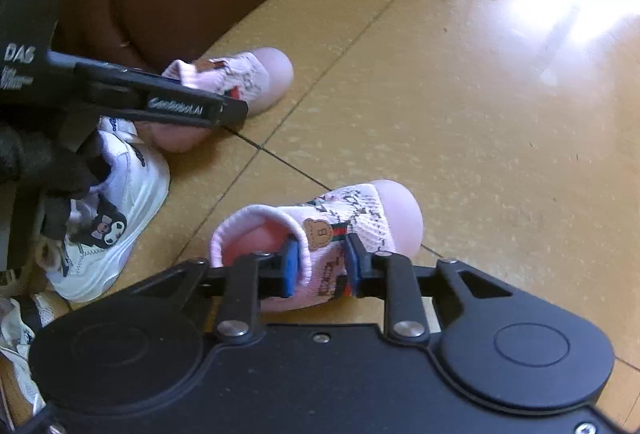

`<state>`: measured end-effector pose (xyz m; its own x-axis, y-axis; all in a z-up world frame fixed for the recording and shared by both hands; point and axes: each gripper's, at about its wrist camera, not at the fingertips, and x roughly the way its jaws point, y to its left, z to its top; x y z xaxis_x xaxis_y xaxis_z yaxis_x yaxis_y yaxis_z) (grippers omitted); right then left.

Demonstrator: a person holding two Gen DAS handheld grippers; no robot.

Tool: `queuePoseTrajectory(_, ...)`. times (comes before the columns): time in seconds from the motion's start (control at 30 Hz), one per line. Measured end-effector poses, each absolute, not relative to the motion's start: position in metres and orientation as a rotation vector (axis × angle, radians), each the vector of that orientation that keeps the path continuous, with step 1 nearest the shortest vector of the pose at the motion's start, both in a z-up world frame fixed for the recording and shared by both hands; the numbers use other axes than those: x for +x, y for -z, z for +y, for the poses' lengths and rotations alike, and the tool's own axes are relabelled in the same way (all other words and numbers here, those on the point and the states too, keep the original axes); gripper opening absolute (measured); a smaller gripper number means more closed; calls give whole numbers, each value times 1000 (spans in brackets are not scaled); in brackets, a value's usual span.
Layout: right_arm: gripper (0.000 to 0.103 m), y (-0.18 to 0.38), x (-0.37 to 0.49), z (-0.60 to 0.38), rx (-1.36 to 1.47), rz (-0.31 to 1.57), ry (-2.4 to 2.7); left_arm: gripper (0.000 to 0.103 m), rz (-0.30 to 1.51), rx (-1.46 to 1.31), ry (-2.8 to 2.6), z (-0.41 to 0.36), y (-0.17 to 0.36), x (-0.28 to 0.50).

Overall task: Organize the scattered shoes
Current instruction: 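Grasp a pink print slip-on with the right tool while the left tool grasps another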

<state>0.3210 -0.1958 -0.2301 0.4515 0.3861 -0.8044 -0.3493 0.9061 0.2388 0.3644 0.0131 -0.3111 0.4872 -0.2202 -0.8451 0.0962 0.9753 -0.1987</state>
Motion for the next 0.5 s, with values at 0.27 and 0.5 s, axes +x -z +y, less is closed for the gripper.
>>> queuePoseTrajectory(0.27, 9, 217, 326, -228, 67, 948, -410, 10, 1011, -368, 285, 5, 296, 352)
queuePoseTrajectory(0.5, 8, 210, 326, -254, 54, 921, -356, 10, 1007, -329, 336, -16, 292, 339)
